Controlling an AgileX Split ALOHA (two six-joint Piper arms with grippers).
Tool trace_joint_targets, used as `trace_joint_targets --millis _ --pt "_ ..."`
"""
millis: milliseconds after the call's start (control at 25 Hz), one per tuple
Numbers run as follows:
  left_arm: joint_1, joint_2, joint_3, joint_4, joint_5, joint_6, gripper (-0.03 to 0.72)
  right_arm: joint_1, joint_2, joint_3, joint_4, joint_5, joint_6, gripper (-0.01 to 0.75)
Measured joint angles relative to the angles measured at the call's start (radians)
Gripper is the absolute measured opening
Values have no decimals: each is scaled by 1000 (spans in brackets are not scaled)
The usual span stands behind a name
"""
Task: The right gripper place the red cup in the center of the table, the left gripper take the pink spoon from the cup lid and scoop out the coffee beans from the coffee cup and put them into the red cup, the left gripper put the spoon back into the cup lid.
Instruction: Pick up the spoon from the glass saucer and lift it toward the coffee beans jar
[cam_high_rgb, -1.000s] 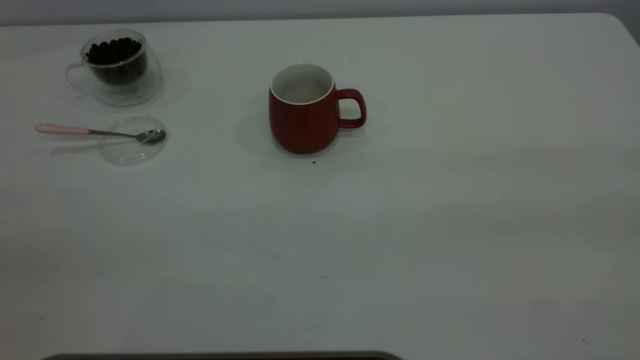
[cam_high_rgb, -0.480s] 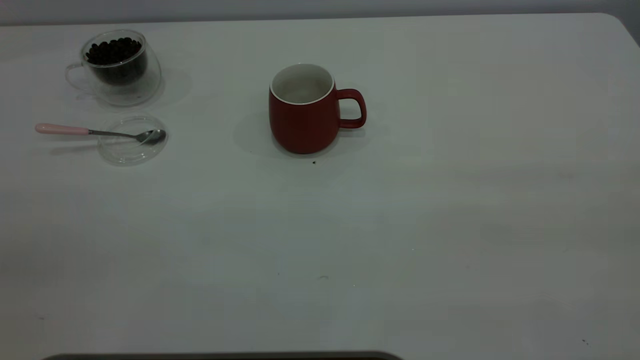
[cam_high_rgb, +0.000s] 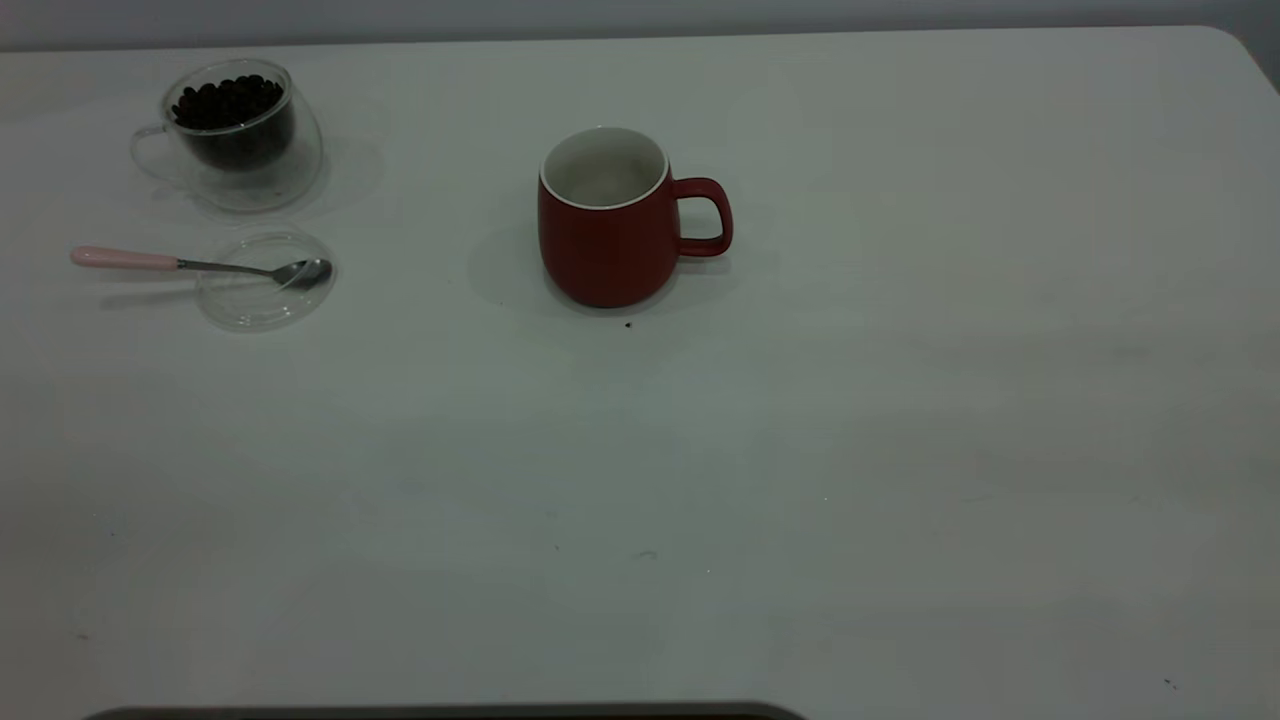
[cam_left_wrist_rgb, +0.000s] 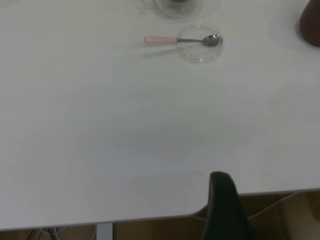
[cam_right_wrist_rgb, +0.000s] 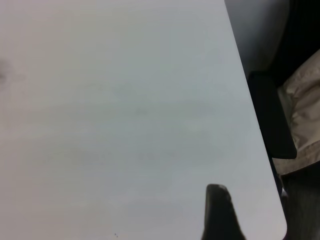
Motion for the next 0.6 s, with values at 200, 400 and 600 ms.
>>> trace_joint_targets --millis 200,400,600 --pt "0 0 0 0 -1 0 517 0 0 0 0 1 0 508" --pt "0 0 0 1 -1 0 517 0 0 0 0 1 0 508" --pt "0 51 -2 7 -10 -10 517 0 0 0 0 1 0 508"
